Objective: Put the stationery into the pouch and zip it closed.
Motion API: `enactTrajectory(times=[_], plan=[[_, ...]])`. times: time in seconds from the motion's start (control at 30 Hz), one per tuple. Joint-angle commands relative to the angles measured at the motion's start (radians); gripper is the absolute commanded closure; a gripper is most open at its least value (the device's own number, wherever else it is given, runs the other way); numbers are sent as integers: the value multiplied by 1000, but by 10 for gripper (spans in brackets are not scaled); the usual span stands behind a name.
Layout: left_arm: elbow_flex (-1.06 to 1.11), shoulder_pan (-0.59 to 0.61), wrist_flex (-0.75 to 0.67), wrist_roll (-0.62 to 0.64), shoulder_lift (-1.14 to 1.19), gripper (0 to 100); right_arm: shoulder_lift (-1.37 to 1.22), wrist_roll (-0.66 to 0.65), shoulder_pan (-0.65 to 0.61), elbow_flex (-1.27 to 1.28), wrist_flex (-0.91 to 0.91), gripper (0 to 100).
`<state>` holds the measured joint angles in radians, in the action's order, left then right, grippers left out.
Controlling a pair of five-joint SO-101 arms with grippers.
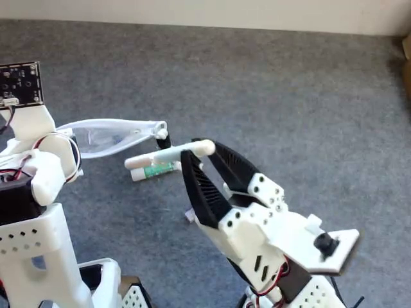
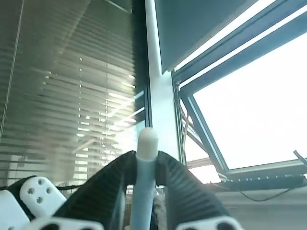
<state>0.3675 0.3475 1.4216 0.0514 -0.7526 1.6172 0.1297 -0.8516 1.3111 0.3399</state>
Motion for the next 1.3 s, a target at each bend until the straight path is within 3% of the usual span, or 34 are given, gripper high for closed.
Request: enactTrajectory(times=[0.0,0.4,0.63,0.87,1.1,1.27], plan=[[19,10,-5,12,4,994,-101,3,-8,10,156,995],[38,10,-9,12,-2,994,-513,3,-1,1,578,995],[39,10,-9,12,-4,994,-734,3,62,-18,694,995],[39,10,-9,12,-4,994,-898,3,56,-24,728,995],[39,10,-9,12,-4,994,-931,0,-39,-16,722,995],[41,10,-9,12,-4,994,-938,-135,-76,-7,720,993]])
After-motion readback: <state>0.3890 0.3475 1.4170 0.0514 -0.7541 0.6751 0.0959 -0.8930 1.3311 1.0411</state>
